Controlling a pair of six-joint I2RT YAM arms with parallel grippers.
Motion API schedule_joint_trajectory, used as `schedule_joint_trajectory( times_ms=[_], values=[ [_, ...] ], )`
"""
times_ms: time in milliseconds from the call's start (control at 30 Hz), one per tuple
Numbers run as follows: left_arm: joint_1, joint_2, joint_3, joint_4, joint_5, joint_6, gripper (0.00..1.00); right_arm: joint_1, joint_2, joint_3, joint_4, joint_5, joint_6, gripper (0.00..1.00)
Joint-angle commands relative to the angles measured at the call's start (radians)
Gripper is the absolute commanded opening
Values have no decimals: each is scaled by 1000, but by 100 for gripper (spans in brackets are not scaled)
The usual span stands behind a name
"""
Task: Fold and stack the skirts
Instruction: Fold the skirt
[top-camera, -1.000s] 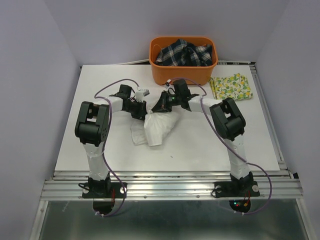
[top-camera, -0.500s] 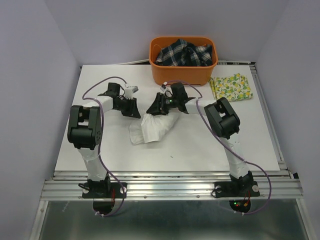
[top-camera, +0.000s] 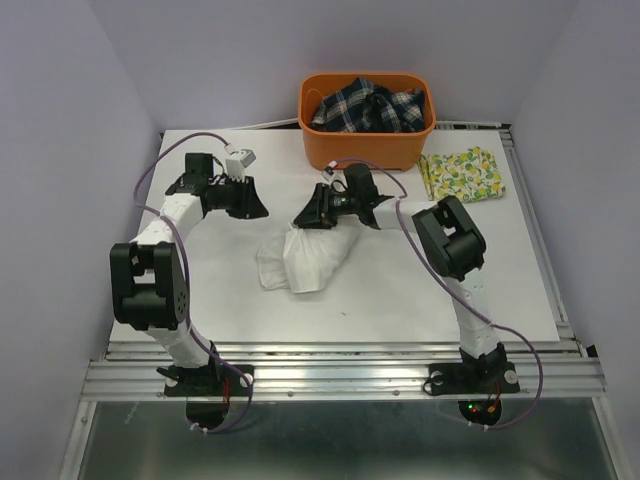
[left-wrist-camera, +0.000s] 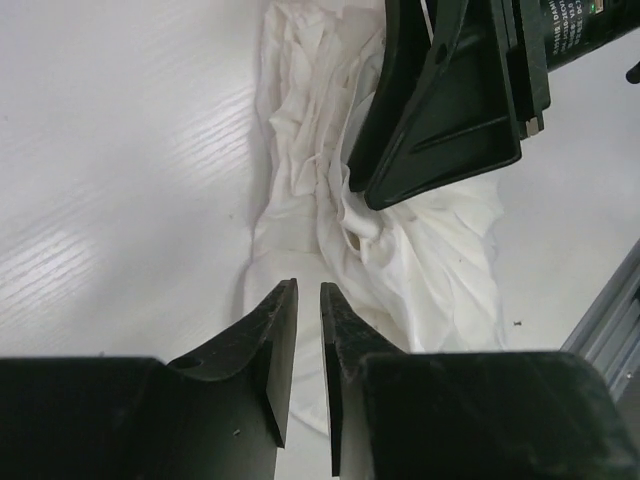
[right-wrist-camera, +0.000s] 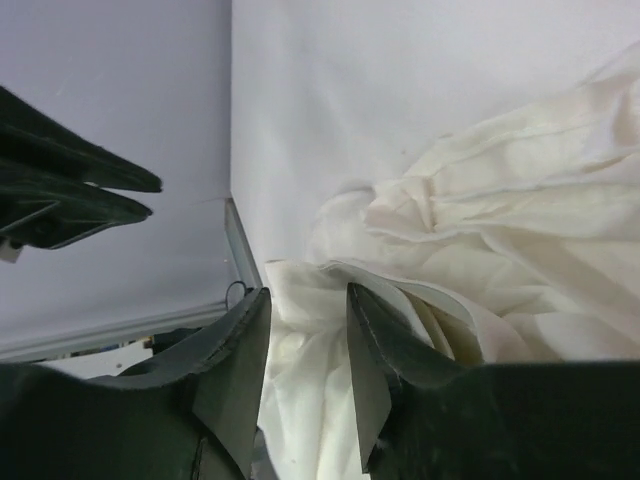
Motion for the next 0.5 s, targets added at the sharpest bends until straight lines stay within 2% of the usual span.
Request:
schedule_joint_trajectory(
  times_ms=[0, 167, 333, 467],
  values=[
    [-4, -37, -22, 54, 93, -70, 27, 11, -116, -24, 112, -63, 74, 41],
    [-39, -17, 41, 70, 86, -131, 27, 11, -229, -73, 141, -117, 59, 41],
    [-160, -2, 116, 39, -58, -116, 48, -74, -322, -138, 104, -117, 12, 45],
    [-234, 32, 185, -21, -172, -46, 55, -196, -335, -136, 52, -89, -53, 45]
  ],
)
